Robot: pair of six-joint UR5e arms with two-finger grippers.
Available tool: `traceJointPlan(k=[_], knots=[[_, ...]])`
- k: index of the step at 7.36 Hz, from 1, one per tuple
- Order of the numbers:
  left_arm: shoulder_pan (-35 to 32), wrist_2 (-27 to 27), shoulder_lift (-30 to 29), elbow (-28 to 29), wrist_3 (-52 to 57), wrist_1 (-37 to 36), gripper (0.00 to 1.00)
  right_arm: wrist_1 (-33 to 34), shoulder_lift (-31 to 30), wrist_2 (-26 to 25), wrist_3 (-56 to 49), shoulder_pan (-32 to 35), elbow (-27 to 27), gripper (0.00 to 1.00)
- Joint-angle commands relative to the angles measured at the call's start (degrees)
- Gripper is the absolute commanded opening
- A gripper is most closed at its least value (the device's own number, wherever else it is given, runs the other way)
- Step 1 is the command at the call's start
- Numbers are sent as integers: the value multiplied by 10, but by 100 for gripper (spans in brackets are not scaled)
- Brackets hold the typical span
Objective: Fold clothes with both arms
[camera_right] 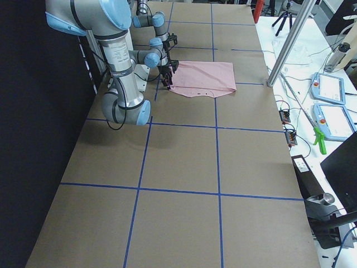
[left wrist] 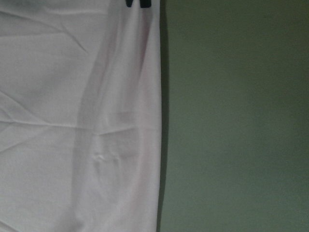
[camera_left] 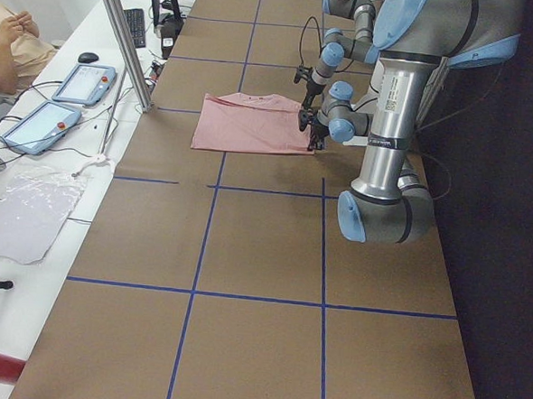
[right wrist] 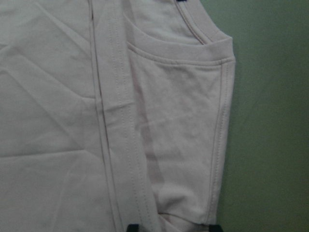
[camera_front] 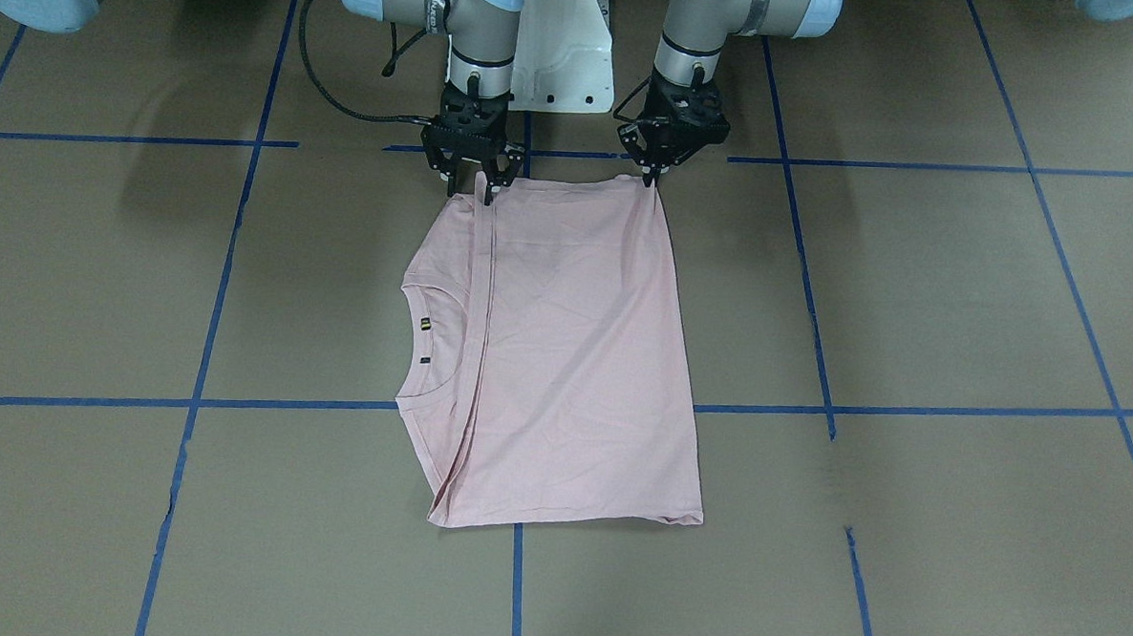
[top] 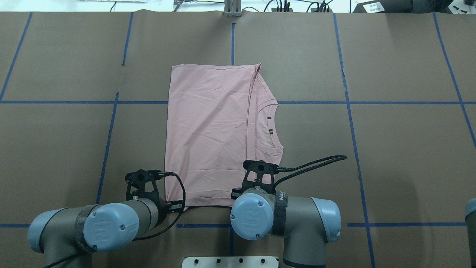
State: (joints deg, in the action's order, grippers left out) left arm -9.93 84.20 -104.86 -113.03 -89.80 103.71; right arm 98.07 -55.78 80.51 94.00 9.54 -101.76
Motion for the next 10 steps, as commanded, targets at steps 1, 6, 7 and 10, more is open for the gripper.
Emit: traceJointPlan(k=[1,6,7,10], knots=[[1,0,0,0,0,0,0,-1,1,0,3,-2,1,57],[1,0,-1,0,0,0,0,-2,-1,-1,17,-3,4,0],[1,0,-1,-1,0,0,0,-2,-1,-1,17,-3,3,0],[1,0,-3,0,0,0,0,-2,0,-1,10,0,1,0]])
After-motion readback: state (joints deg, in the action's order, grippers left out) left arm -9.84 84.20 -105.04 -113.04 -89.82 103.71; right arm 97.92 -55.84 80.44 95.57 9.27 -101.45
